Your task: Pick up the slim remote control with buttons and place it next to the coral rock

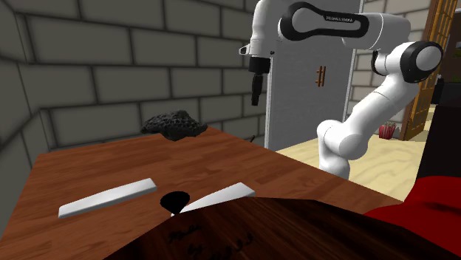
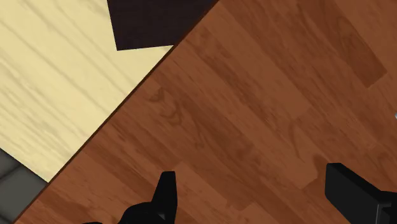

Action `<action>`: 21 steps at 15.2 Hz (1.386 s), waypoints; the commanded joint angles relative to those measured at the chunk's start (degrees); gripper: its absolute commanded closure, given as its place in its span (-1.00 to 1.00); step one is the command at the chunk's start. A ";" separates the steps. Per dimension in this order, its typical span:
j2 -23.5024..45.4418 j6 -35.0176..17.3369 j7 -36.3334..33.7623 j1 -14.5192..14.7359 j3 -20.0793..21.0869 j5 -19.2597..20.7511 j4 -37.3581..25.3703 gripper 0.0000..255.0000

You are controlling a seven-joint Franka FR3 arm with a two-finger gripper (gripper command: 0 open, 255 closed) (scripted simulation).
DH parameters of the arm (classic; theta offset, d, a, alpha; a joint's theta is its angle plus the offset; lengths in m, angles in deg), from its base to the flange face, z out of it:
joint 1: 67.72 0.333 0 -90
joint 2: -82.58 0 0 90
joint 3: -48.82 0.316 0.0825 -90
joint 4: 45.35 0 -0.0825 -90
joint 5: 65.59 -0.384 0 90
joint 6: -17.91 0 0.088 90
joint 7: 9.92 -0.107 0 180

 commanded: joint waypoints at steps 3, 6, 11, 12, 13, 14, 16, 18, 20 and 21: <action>2.71 -2.02 0.41 1.36 1.26 -0.80 -0.26 -1.00; 6.90 -4.90 1.04 3.33 3.18 -1.87 -0.95 -1.00; 14.17 -9.27 2.09 6.37 6.48 -3.24 -2.85 -1.00; 15.66 -10.07 2.30 6.95 7.16 -3.44 -3.34 -1.00; 17.15 -10.85 2.49 7.51 7.84 -3.61 -3.86 -1.00; 18.65 -11.60 2.69 8.06 8.52 -3.76 -4.42 -1.00; 21.67 -13.02 3.04 9.14 9.90 -3.95 -5.62 -1.00; 24.71 -14.33 3.36 10.17 11.30 -4.02 -6.94 -1.00; 27.76 -15.54 3.64 11.18 12.71 -3.95 -8.38 -1.00; 29.30 -16.11 3.76 11.68 13.41 -3.86 -9.14 -1.00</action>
